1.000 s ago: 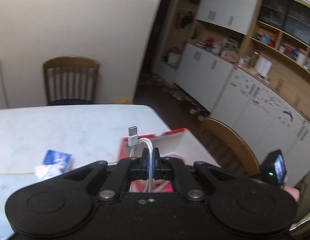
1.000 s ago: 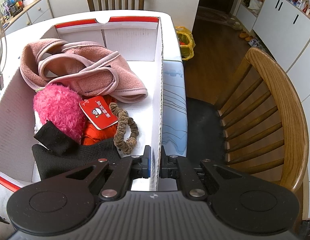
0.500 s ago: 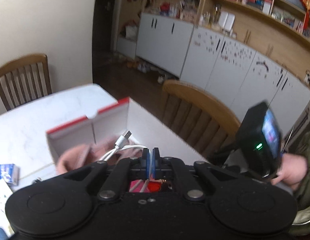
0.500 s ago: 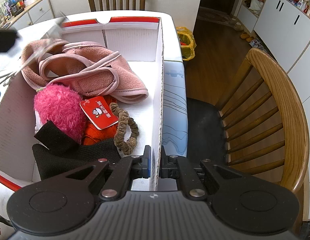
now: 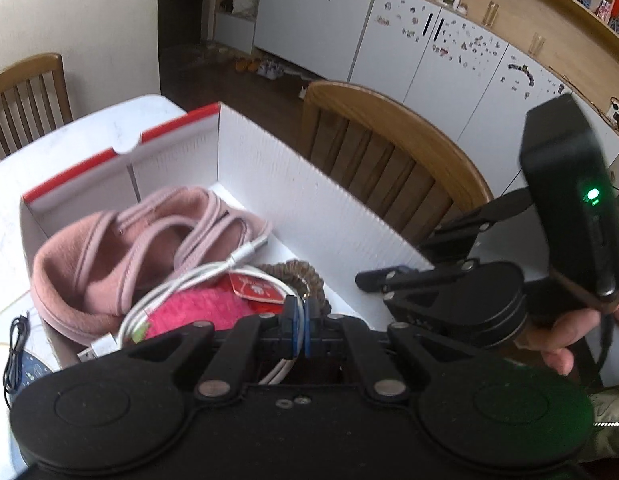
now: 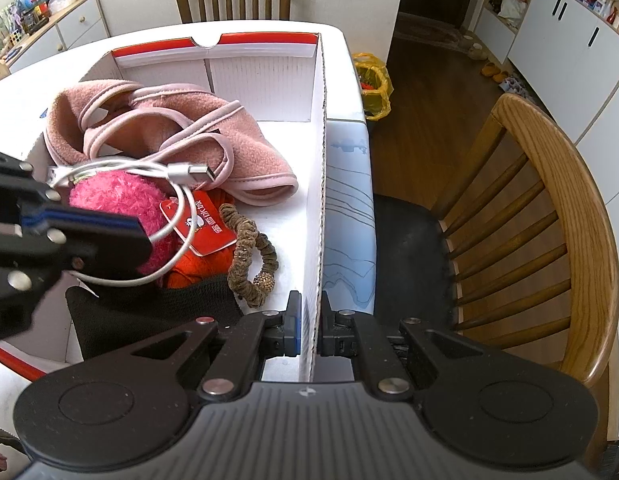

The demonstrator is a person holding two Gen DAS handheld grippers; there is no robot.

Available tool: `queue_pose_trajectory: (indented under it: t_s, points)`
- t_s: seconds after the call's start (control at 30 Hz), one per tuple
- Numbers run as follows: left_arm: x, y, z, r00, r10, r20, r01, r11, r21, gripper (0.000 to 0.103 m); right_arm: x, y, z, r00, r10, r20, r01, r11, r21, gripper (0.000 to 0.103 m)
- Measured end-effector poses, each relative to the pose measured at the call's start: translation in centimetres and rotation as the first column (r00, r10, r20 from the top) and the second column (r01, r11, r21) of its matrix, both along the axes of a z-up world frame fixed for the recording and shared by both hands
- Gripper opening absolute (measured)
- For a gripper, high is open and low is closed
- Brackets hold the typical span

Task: Organize objects
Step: 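Carry the white cable into the box and open the left gripper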

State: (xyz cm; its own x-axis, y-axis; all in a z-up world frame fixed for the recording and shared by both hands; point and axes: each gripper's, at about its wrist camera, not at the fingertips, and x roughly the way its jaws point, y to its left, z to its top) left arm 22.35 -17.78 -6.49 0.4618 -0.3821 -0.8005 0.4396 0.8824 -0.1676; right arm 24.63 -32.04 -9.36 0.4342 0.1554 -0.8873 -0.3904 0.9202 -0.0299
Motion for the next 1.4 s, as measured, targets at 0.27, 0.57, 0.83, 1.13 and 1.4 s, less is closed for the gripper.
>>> queue_pose_trajectory:
  t_s: [0.27,0.57,0.83,1.13,1.4]
  points:
    - [-0.1,0.2,-1.1,0.999,0.014,-0.041,-0.013,1.000,0.023,0.005,0.0,0.0,0.0,1.000,-0.001,-0.001,0.001,1.000,0.000,0.007]
    - [-0.4,1.0,-0.7,0.998,0.040,-0.038,-0.040,0.999,0.015,0.025,0.0,0.0,-0.1,1.000,-0.002,0.000,0.002,1.000,-0.002,0.006]
    - [-1.8,2.5,0.9,0.997,0.074,0.000,-0.074,0.997,0.002,0.046,-0.1,0.1,0.0,1.000,-0.003,0.003,0.003,1.000,-0.013,0.007]
    - [-2.7,5.9,2.6,0.984,0.170,0.049,-0.169,0.986,-0.009,0.063,-0.1,0.2,0.0,1.000,-0.002,0.007,0.002,1.000,-0.030,0.007]
    - [-3.3,9.7,4.0,0.966,0.246,0.079,-0.246,0.969,-0.004,0.072,-0.2,0.5,0.1,1.000,-0.003,0.010,0.004,0.999,-0.044,0.007]
